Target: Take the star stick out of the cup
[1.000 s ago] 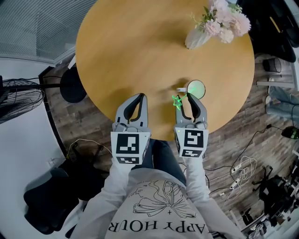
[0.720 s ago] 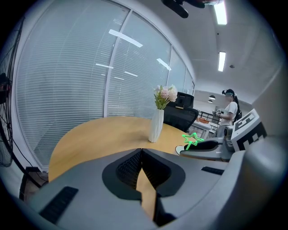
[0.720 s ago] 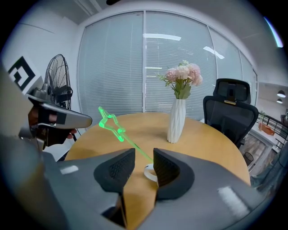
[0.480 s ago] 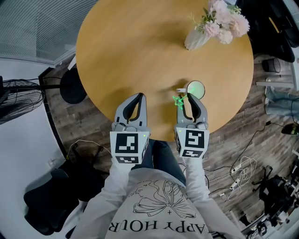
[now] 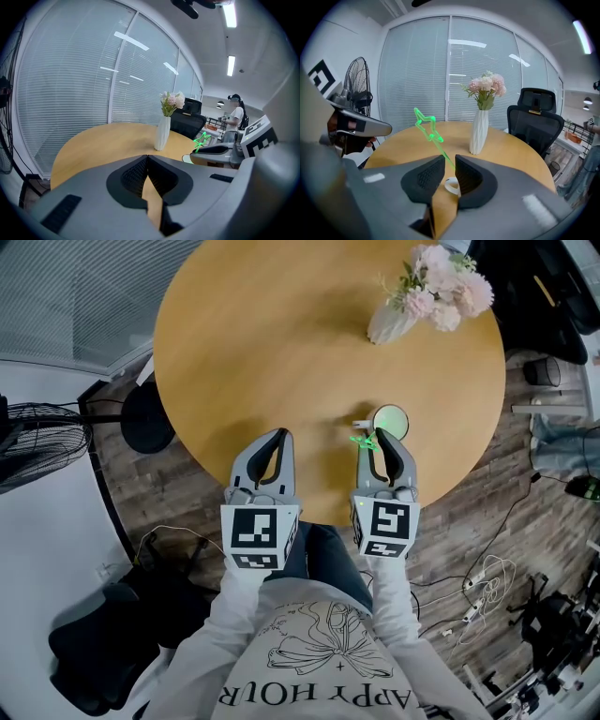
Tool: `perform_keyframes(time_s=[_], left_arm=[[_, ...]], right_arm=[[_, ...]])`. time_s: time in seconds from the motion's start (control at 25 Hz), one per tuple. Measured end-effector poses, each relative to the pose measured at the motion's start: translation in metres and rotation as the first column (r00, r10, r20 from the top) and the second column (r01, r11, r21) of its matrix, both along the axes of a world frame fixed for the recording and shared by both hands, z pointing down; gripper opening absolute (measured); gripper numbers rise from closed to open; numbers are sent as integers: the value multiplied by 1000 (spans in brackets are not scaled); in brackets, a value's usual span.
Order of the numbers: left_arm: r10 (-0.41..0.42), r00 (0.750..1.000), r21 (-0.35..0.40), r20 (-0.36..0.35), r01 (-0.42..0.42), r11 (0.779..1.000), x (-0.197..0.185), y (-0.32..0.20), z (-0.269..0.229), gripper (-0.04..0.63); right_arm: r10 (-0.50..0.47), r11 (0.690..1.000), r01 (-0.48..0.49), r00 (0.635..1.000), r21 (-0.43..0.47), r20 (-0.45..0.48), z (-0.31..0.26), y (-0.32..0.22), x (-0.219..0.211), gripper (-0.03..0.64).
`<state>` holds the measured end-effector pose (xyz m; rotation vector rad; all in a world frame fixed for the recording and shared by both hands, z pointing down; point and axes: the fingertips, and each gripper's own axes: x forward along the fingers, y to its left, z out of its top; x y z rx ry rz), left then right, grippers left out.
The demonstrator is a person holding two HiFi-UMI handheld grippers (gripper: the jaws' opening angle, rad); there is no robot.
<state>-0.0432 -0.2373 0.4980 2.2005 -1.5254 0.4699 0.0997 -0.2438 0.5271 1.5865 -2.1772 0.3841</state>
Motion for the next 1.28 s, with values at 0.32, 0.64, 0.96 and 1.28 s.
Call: perform_keyframes(time_s=[0.32, 0.64, 0.96, 1.28], left_arm=[[10, 1000, 9, -6, -10, 1000, 1, 1, -7, 6], [17, 1000, 28, -16, -16, 999, 4, 1, -15, 6], [23, 999, 43, -24, -22, 999, 4, 1, -22, 6], [27, 999, 77, -32, -25, 997, 3, -1, -35, 6]], right_arm=[[41, 999, -41, 999, 30, 4, -13, -4, 7, 60], [93, 994, -93, 996, 61, -6, -21, -8, 17, 35], [126, 990, -125, 992, 65, -11, -23, -8, 25, 23], [136, 986, -135, 991, 100, -3, -42, -7, 23, 23]])
